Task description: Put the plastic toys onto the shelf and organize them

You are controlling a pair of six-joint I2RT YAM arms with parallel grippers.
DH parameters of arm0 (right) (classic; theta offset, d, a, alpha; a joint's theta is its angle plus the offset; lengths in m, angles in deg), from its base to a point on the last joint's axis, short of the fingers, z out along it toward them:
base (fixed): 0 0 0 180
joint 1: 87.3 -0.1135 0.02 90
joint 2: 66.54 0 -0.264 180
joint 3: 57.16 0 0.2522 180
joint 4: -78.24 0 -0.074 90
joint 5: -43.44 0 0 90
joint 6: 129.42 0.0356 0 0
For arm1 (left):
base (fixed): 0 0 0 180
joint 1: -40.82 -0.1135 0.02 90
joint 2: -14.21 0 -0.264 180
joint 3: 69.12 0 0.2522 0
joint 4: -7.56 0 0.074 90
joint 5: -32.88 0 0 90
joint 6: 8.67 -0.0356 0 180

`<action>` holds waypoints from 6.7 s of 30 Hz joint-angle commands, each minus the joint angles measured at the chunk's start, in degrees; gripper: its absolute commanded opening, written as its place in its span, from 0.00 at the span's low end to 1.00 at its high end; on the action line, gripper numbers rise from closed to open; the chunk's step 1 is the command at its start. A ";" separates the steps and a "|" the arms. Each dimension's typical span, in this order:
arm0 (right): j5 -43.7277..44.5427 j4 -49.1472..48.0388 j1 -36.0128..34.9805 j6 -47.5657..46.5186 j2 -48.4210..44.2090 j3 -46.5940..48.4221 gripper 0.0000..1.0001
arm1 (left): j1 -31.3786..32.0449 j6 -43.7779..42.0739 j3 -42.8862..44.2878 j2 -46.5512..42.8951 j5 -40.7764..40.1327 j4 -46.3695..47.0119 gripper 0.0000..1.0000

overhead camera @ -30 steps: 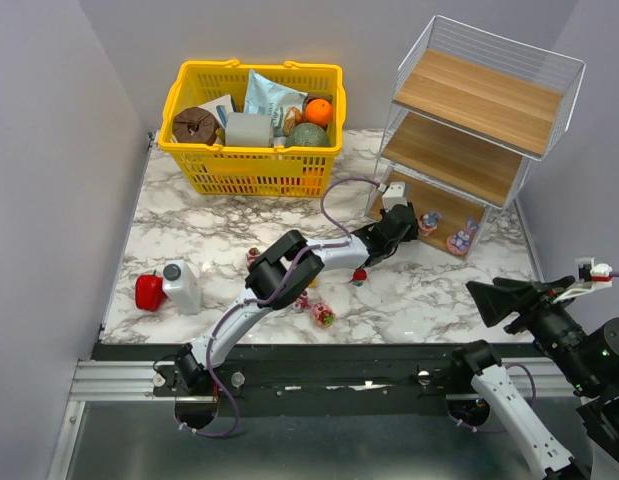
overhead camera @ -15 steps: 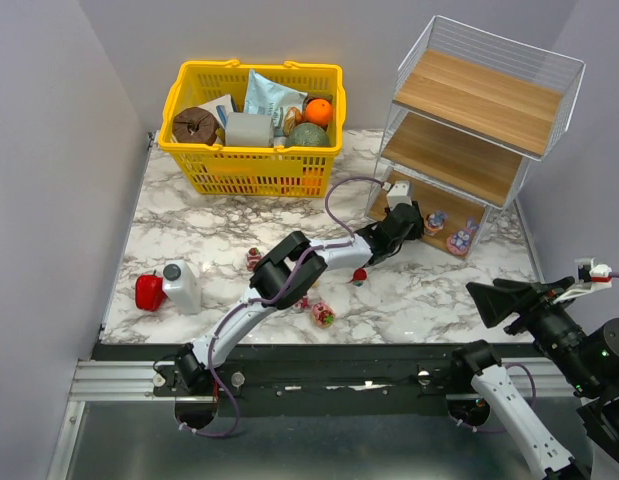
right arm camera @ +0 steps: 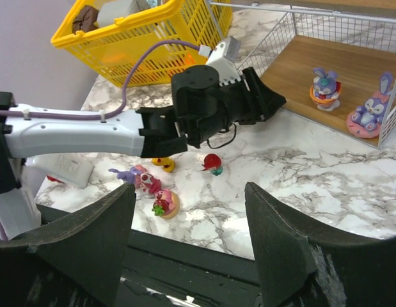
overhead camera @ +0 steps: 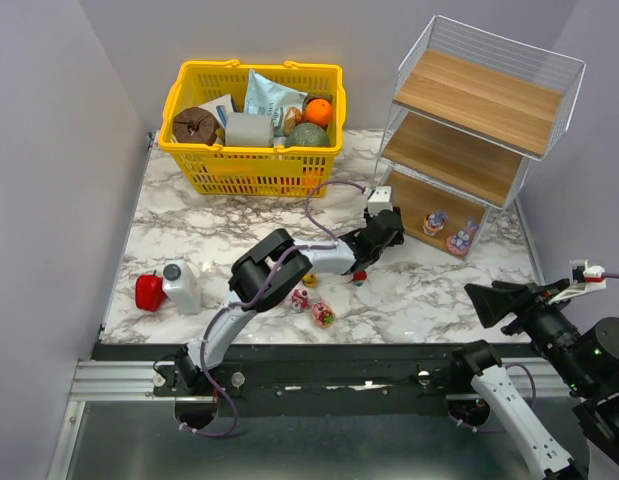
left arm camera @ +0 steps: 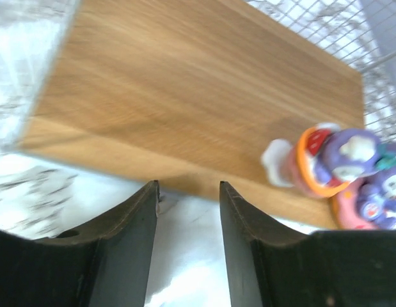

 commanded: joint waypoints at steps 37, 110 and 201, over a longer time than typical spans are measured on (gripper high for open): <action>-3.64 -7.88 -0.03 -2.86 -2.85 -16.22 1.00 | 3.34 8.73 -65.95 -95.92 -15.90 -45.43 0.86; 1.64 -4.81 -0.03 -2.34 -5.49 -14.28 0.99 | 3.87 23.84 -24.85 -48.74 -17.65 -28.36 0.00; 9.54 7.76 0.06 -3.74 -3.03 -5.15 1.00 | 6.14 54.43 23.62 -2.57 -41.99 -41.83 0.59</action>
